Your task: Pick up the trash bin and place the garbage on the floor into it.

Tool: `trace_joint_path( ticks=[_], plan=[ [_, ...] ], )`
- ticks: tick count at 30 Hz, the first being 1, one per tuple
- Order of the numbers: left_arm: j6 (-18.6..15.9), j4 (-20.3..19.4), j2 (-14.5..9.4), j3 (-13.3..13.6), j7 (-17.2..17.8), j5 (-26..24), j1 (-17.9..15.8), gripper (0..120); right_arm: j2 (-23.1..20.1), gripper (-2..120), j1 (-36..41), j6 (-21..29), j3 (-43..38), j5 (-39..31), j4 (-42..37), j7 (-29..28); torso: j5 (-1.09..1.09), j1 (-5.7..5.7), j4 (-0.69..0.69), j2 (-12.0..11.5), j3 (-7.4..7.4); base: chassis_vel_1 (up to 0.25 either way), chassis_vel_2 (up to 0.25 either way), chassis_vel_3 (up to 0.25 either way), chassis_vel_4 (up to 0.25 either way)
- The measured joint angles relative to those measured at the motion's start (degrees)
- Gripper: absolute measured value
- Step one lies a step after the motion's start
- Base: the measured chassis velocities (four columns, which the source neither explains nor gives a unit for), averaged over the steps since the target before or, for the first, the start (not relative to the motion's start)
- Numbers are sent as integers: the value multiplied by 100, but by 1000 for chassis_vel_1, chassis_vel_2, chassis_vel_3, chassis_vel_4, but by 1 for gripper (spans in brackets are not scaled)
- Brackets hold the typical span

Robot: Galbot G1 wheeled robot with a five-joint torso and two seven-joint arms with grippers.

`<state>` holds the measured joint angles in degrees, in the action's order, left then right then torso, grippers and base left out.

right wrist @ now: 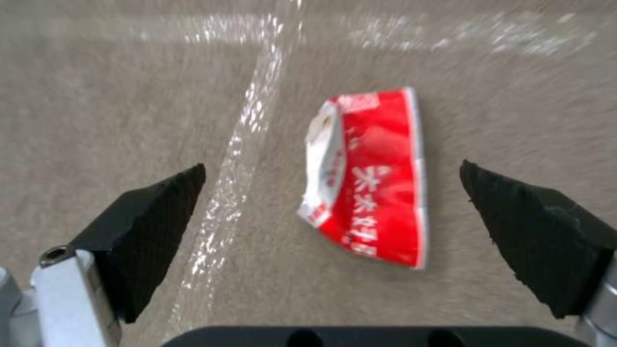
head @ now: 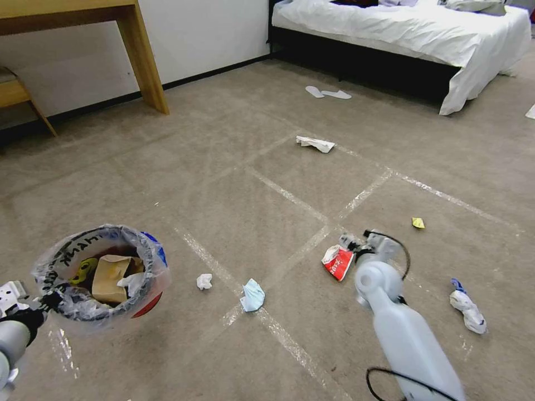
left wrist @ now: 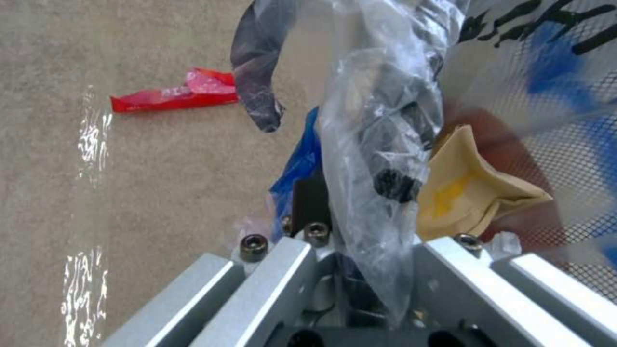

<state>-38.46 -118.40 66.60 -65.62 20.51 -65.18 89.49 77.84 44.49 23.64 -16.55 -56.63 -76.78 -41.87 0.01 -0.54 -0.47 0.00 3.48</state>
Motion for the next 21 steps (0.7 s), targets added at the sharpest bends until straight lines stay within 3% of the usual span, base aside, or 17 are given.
trace_joint_path(
  ticks=[2,5,21],
  plan=[
    [4,1,27,-9,0,18,37,0,205,100,-457,-102,65,85,797,94,0,0,1,0,0,0,0,0,0],
    [9,7,45,-33,-7,30,71,0,356,100,-737,-154,72,189,1388,196,0,0,1,0,0,0,0,0,0],
    [53,-12,62,-57,-28,55,147,0,741,98,-1129,-481,-78,727,2829,830,0,1,0,0,-1,0,0,0,0]
  ],
)
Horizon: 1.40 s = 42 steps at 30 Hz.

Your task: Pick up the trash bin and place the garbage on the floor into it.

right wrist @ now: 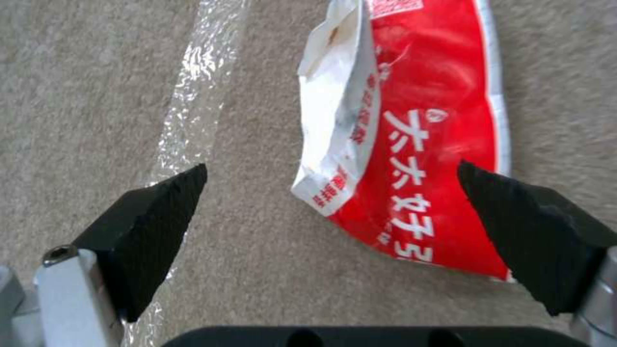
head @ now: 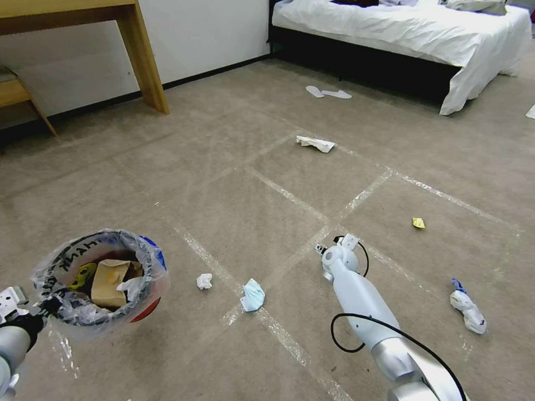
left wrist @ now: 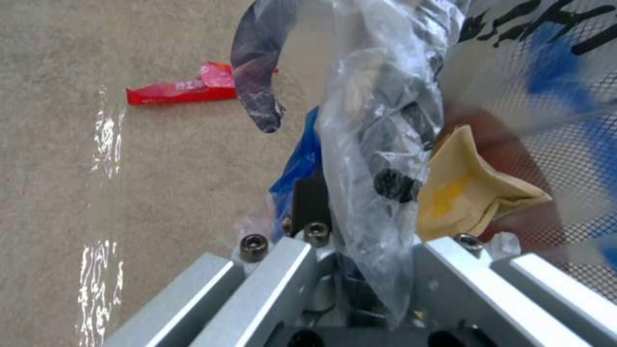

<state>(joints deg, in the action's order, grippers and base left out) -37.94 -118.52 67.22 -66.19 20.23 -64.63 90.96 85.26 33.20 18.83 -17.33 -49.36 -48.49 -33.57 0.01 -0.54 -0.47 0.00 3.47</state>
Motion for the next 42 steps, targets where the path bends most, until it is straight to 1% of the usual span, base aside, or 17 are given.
trace_joint_path(
  ticks=[5,8,10,11,13,14,15,24,25,27,28,30,31,33,34,35,42],
  plan=[
    [5,-71,11,-4,-9,1,37,0,126,88,-196,-194,-45,247,518,390,0,0,0,0,0,0,0,0,0],
    [6,-81,12,-11,-14,1,53,0,146,86,-240,-224,-53,286,613,451,0,0,0,0,0,0,0,0,0],
    [16,-104,23,-45,-46,5,106,0,204,71,-381,-389,-75,482,941,672,0,0,0,0,0,0,0,0,0],
    [16,-104,23,-45,-46,5,106,0,204,71,-381,-389,-75,482,941,672,0,0,0,0,0,0,0,0,0],
    [23,-116,31,-66,-67,10,138,0,245,62,-465,-483,-117,606,1151,823,0,0,0,0,0,0,0,0,0],
    [23,-116,31,-66,-67,10,138,0,245,62,-465,-483,-117,606,1151,823,0,0,0,0,0,0,0,0,0],
    [34,-116,32,-91,-79,15,166,0,251,53,-501,-560,-144,726,1293,939,0,0,1,0,0,0,0,0,0],
    [67,-90,20,-104,-93,29,176,0,179,40,-541,-659,-213,909,1536,1162,0,0,1,0,-1,0,0,0,0],
    [69,-87,15,-80,-91,30,157,0,151,33,-539,-662,-225,919,1563,1201,0,0,0,0,-1,0,0,0,0],
    [69,-81,8,-56,-86,33,133,0,101,23,-490,-663,-224,916,1556,1249,0,0,0,0,-1,0,0,0,0],
    [69,-81,8,-56,-86,33,133,0,101,23,-490,-663,-224,916,1556,1249,0,0,0,0,-1,0,0,0,0],
    [70,-71,8,-38,-83,37,119,0,57,14,-417,-662,-210,894,1508,1270,-1,0,1,0,-1,0,0,0,0],
    [70,-71,8,-38,-83,37,119,0,57,14,-417,-662,-210,894,1508,1270,-1,0,1,0,-1,0,0,0,0],
    [71,-60,23,-11,-81,57,109,0,-28,3,-276,-643,-158,856,1345,1285,-1,0,1,0,-1,0,0,0,0],
    [71,-55,35,-1,-81,66,108,0,-82,0,-185,-601,-124,800,1201,1281,-1,0,1,0,-1,0,0,0,0],
    [71,-55,35,-1,-81,66,108,0,-82,0,-185,-601,-124,800,1201,1281,-1,0,1,0,-1,0,0,0,0],
    [71,-41,39,4,-77,78,114,0,-441,0,298,-503,85,574,279,1156,-1,0,-1,0,0,0,0,0,0]
  ],
)
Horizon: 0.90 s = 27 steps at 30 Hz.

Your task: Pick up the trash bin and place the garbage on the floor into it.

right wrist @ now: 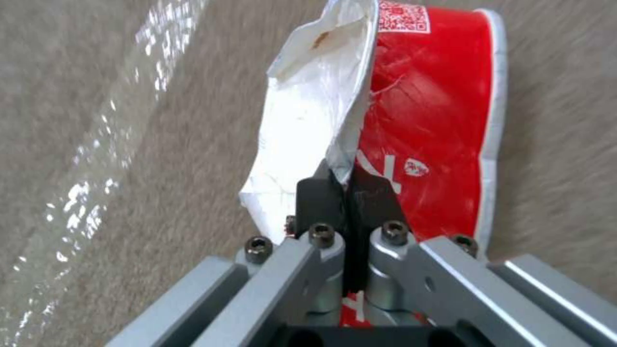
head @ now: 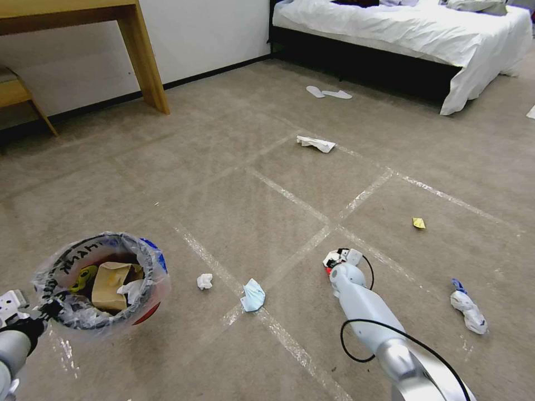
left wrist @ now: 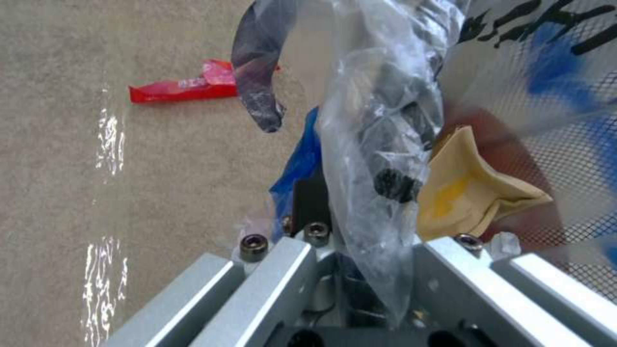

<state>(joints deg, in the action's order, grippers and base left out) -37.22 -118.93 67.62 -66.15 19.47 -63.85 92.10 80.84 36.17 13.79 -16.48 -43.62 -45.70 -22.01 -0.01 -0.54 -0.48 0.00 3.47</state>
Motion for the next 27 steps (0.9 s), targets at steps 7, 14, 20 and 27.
trace_joint_path(
  ticks=[7,14,20,27],
  plan=[
    [-21,1,5,19,28,-1,-15,0,-534,0,832,84,106,-412,-1743,-177,0,0,0,0,0,0,0,0,0],
    [-57,-23,12,86,62,-9,-42,0,-1286,0,1649,-165,158,-873,-3947,27,1,0,0,0,0,0,0,0,0],
    [-92,-96,13,128,79,-55,-39,0,-2185,0,1877,-865,367,-1361,-5833,856,2,1,-1,0,-1,0,0,0,0],
    [-192,-339,-2,168,183,-209,51,0,-3037,0,-346,-1930,3000,-3136,-7716,2591,2,0,2,0,0,0,0,0,0]
  ],
)
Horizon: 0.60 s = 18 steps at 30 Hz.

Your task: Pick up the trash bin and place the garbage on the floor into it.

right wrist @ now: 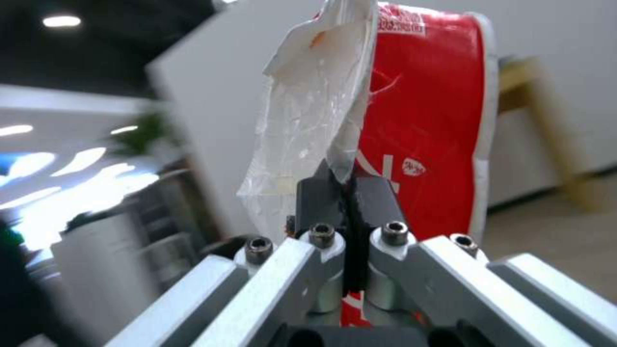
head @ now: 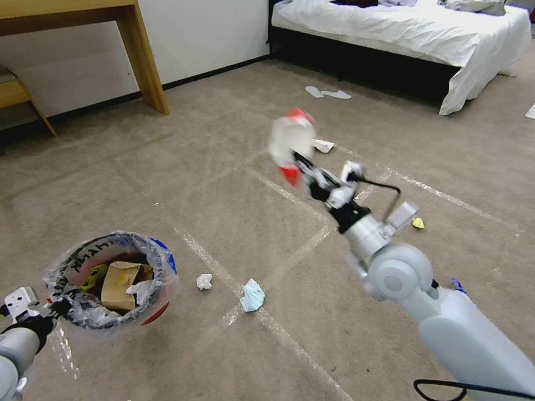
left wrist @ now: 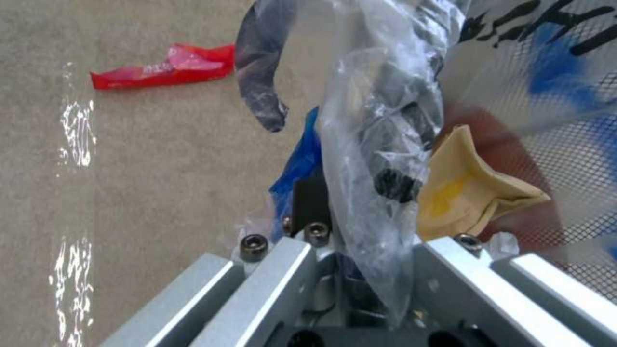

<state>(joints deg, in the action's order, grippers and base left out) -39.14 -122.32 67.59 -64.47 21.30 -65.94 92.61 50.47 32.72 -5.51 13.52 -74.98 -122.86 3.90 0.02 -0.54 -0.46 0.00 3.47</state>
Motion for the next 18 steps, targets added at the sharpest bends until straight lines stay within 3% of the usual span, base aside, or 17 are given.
trace_joint_path(
  ticks=[5,7,13,15,16,18],
  plan=[
    [-17,-60,17,30,10,-9,6,0,154,0,-722,1,953,-269,-10,-55,0,0,-1,0,0,0,0,0,0],
    [-25,-76,4,36,17,-17,8,0,344,0,-1262,201,1720,-328,-34,-438,0,0,-1,0,0,0,0,0,0],
    [-33,-105,-23,51,27,-40,2,0,581,0,-1872,456,2538,-321,96,-965,0,0,-1,0,0,0,0,0,0],
    [-37,-95,-49,66,30,-44,-11,0,873,0,-2261,944,2901,-405,145,-1679,0,0,-2,0,1,0,0,0,0],
    [-37,-95,-49,66,30,-44,-11,0,873,0,-2261,944,2901,-405,145,-1679,0,0,-2,0,1,0,0,0,0],
    [-37,-52,-66,75,31,-43,-42,0,1314,0,-2673,1546,3109,-636,156,-2639,0,0,-1,0,0,0,0,0,0]
  ],
)
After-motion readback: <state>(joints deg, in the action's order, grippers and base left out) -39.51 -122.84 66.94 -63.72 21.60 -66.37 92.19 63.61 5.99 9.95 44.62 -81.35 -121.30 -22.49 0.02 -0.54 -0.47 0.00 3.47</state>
